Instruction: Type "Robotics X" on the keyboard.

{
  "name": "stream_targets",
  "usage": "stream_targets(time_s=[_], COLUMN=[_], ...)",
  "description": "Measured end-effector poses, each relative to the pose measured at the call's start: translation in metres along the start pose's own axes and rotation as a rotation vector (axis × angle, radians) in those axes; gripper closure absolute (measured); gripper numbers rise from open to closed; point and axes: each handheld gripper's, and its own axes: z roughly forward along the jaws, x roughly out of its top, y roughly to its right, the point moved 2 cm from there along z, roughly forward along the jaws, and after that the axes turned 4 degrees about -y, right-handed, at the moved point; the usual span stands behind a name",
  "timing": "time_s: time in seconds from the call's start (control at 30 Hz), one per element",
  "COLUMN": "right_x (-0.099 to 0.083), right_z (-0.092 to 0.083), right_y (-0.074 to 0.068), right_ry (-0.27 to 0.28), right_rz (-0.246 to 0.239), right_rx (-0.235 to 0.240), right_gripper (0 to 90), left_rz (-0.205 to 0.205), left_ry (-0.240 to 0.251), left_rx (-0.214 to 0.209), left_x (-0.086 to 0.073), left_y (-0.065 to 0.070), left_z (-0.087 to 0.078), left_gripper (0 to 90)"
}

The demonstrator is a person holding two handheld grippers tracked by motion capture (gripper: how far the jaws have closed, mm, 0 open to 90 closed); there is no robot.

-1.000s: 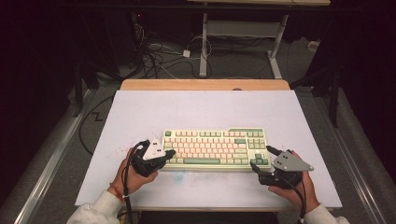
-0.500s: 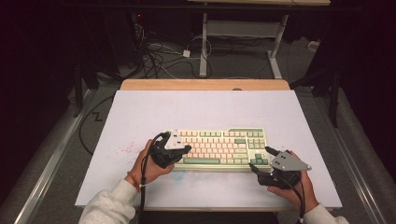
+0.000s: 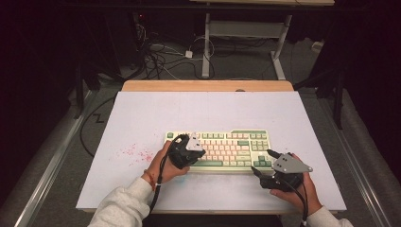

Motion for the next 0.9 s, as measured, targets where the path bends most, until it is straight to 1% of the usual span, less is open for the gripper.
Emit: stream_targets(time_s=[0.27,0.47,0.53,0.57,0.6,0.63,0.67,0.73,0.87,0.9], right_x=[-0.001,-0.001,-0.001,-0.001,-0.001,-0.002,-0.002,-0.002,-0.001,-0.001], right_z=[0.002,0.002,0.002,0.002,0.003,0.003,0.004,0.004,0.003,0.003], right_y=[-0.001,-0.001,-0.001,-0.002,-0.002,-0.002,-0.002,-0.003,-0.002,-0.001], right_ry=[-0.01,-0.012,-0.014,-0.016,-0.02,-0.029,-0.034,-0.034,-0.027,-0.027], right_rz=[-0.01,-0.013,-0.016,-0.015,-0.018,-0.02,-0.022,-0.026,-0.021,-0.022], right_rx=[0.008,0.008,0.007,0.009,0.01,0.011,0.01,0.01,0.007,0.005], right_gripper=[23.4,23.5,23.5,23.6,23.7,23.7,23.7,23.7,23.7,23.7], left_rz=[0.013,0.014,0.019,0.024,0.033,0.027,0.032,0.033,0.028,0.023], left_ry=[-0.027,-0.015,-0.034,-0.054,-0.061,-0.056,-0.06,-0.05,-0.007,0.002], left_rx=[-0.009,0.001,-0.01,-0.005,0.007,0.0,0.004,0.009,0.025,0.023], left_x=[0.004,0.005,0.005,0.004,0.003,0.003,0.004,0.004,0.005,0.006], left_y=[0.002,0.003,0.003,0.003,0.004,0.004,0.003,0.003,0.001,0.001], left_z=[0.012,0.011,0.013,0.016,0.018,0.018,0.017,0.015,0.005,0.003], left_gripper=[86.8,86.7,86.8,86.9,87.0,87.1,87.0,86.7,86.5,86.5])
